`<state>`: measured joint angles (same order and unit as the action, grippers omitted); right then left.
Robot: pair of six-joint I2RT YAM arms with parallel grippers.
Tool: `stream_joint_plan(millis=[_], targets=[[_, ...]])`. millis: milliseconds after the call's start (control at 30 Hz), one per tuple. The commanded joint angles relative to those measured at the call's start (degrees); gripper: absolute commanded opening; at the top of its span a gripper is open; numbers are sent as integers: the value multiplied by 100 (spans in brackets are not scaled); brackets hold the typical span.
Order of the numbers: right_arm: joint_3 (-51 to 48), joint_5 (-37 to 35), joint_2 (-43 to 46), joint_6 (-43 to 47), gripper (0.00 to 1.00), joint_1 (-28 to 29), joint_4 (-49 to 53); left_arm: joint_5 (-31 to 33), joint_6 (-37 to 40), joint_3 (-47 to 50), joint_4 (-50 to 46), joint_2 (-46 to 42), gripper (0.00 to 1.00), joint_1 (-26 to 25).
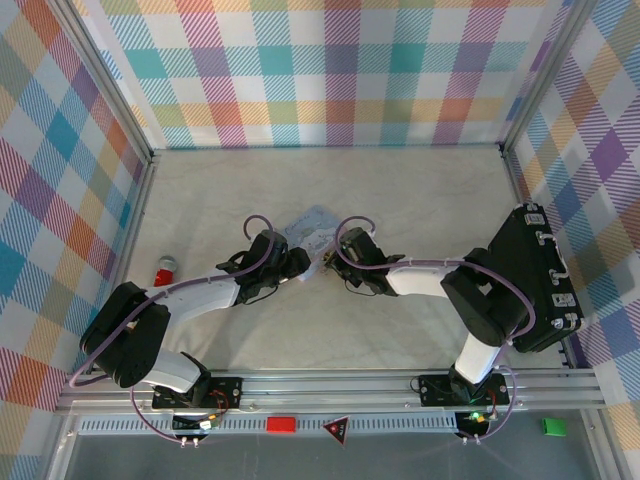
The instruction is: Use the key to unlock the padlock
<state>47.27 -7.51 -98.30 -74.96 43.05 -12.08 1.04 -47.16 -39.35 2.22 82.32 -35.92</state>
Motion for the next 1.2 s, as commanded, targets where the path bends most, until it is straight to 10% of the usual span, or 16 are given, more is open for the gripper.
stream_joint_plan(millis=[0,1167], targets=[[88,-137,256,106,0,-90,126,81,26,202,-704,92,64,-82],[-201,940,2254,4239,0,-1186,2632,-51,1018,-990,-1101,1181,66,1297]])
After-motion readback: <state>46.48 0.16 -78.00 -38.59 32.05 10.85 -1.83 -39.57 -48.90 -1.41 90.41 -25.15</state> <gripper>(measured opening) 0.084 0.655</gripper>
